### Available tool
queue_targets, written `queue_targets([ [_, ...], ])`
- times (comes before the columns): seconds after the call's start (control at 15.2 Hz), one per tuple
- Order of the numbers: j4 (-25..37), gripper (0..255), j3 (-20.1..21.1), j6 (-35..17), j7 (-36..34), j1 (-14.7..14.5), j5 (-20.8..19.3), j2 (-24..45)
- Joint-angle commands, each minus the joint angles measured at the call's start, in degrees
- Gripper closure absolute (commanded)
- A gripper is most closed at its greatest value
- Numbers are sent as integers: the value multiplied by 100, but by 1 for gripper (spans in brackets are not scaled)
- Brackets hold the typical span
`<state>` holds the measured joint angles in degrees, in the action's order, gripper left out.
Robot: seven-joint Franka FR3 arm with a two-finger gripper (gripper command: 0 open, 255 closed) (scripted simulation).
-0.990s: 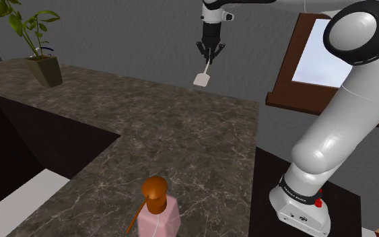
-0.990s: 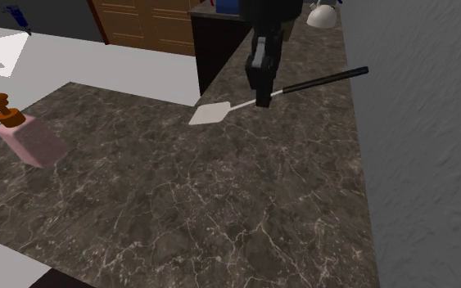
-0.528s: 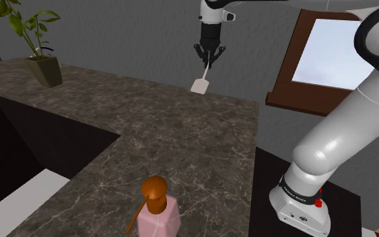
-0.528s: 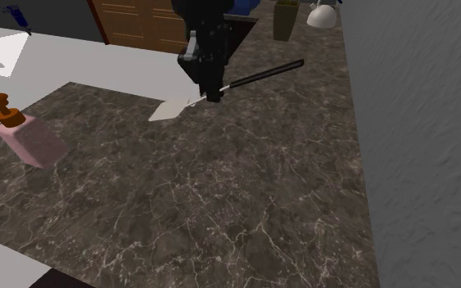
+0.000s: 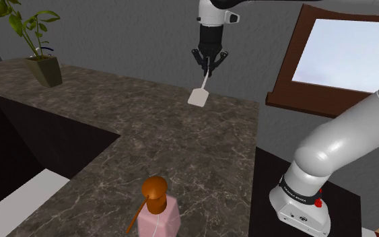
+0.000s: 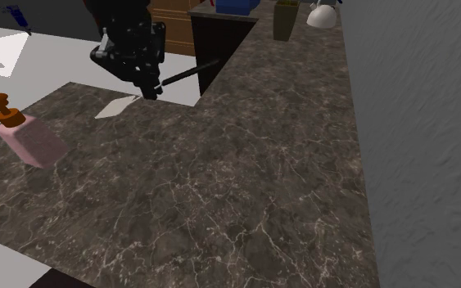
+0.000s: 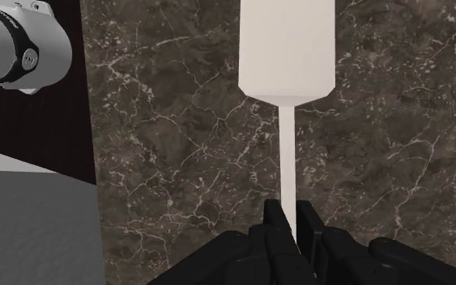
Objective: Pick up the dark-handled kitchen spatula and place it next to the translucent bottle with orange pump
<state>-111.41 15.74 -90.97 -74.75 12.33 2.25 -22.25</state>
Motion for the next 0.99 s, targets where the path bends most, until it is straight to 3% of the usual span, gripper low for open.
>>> queue_targets([
  [0.0,-181,255,132,27,-205,-96,101,-213],
  [0.92,-516,255,1312,456,-1851,-769,942,-1124],
])
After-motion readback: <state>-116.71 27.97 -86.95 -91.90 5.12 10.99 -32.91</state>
